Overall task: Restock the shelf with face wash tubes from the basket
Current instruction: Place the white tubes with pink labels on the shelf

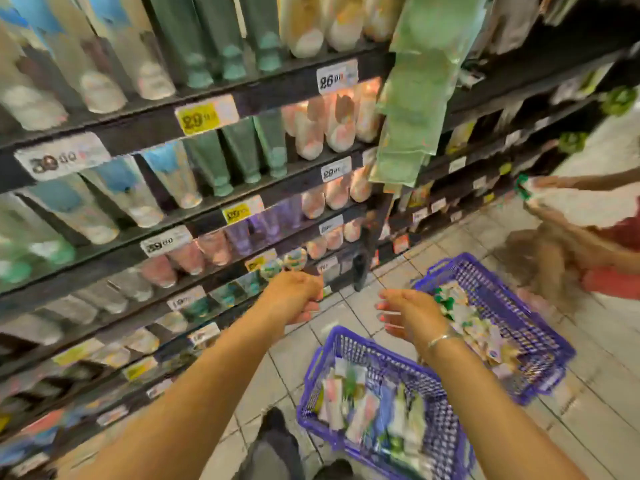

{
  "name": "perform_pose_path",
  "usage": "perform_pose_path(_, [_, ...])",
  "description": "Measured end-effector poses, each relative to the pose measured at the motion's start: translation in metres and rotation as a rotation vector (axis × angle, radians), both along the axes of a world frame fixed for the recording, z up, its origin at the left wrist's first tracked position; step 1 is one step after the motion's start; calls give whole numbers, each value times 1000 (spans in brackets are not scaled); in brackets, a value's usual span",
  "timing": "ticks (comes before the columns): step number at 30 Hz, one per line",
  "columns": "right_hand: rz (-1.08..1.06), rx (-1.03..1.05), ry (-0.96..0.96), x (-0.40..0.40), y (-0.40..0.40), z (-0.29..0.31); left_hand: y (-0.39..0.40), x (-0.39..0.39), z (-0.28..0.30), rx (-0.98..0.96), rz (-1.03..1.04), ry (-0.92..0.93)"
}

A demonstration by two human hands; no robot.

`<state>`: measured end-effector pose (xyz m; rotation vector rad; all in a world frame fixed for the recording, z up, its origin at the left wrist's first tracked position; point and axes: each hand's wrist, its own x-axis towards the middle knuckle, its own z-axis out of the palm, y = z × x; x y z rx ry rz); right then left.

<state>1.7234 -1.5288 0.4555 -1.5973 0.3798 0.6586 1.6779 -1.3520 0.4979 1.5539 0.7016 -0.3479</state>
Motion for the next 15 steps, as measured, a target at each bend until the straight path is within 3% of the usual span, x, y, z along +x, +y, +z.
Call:
perform_pose_path(7, [-260,-46,329,-49,-29,-105,0,-11,-93,-41,-158,244])
perform_pose_path(15, [-449,-159,528,-96,-22,-232,2,-35,-217,-91,-185,453])
